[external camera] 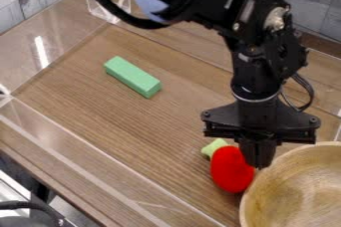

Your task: Move the red fruit to the right

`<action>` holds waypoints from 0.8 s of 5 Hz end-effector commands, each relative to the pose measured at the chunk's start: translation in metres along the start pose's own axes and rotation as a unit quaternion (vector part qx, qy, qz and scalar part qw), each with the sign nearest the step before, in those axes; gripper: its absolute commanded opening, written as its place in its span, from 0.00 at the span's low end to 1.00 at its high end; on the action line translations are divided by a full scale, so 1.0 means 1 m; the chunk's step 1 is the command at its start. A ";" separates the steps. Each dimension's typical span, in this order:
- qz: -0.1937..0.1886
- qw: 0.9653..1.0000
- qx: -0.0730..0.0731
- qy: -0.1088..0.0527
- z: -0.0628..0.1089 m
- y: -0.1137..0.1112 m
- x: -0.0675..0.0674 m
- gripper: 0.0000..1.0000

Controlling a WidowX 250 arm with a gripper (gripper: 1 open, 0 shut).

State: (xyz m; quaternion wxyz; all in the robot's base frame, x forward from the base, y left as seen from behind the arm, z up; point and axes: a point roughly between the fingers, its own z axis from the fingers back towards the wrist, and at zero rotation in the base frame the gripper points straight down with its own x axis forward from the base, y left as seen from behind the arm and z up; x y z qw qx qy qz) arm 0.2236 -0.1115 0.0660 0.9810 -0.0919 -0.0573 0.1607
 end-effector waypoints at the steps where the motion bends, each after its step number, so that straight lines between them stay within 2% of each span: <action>1: 0.007 1.000 -0.016 -0.017 0.009 -0.006 0.013 0.00; 3: -0.023 0.999 -0.026 -0.013 0.019 -0.023 0.023 0.00; 4: -0.050 0.998 -0.033 -0.010 0.025 -0.021 0.024 0.00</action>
